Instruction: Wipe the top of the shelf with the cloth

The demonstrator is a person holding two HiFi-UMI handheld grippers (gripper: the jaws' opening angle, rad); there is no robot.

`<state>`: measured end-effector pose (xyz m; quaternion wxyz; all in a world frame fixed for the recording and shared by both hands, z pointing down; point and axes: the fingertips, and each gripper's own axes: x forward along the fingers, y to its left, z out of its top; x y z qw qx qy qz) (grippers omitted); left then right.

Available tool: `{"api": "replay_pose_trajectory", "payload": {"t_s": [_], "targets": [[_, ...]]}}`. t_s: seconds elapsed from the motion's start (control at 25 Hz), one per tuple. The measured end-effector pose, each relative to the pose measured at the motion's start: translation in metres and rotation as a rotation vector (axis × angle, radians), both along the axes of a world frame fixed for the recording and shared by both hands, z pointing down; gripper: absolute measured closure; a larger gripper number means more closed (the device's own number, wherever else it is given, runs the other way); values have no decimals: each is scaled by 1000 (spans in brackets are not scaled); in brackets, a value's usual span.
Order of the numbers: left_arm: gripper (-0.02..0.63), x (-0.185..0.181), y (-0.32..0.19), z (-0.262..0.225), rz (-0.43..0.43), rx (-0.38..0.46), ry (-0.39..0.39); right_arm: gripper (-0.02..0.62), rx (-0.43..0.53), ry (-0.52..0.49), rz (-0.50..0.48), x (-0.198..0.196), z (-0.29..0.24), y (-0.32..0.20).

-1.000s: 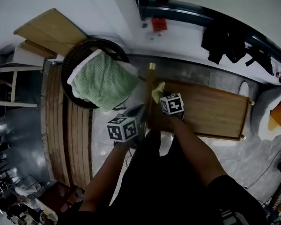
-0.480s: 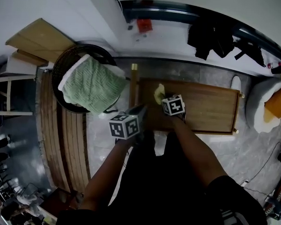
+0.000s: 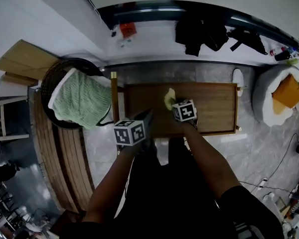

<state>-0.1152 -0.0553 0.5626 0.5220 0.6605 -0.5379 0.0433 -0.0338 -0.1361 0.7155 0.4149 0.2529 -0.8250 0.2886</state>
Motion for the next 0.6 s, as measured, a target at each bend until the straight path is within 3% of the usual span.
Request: {"api": "replay_pose_trajectory", "payload": {"t_s": [0.6], "targets": [[594,97,-51,13,96,-11,20,549,35,48,111,128,-7,-47]]}}
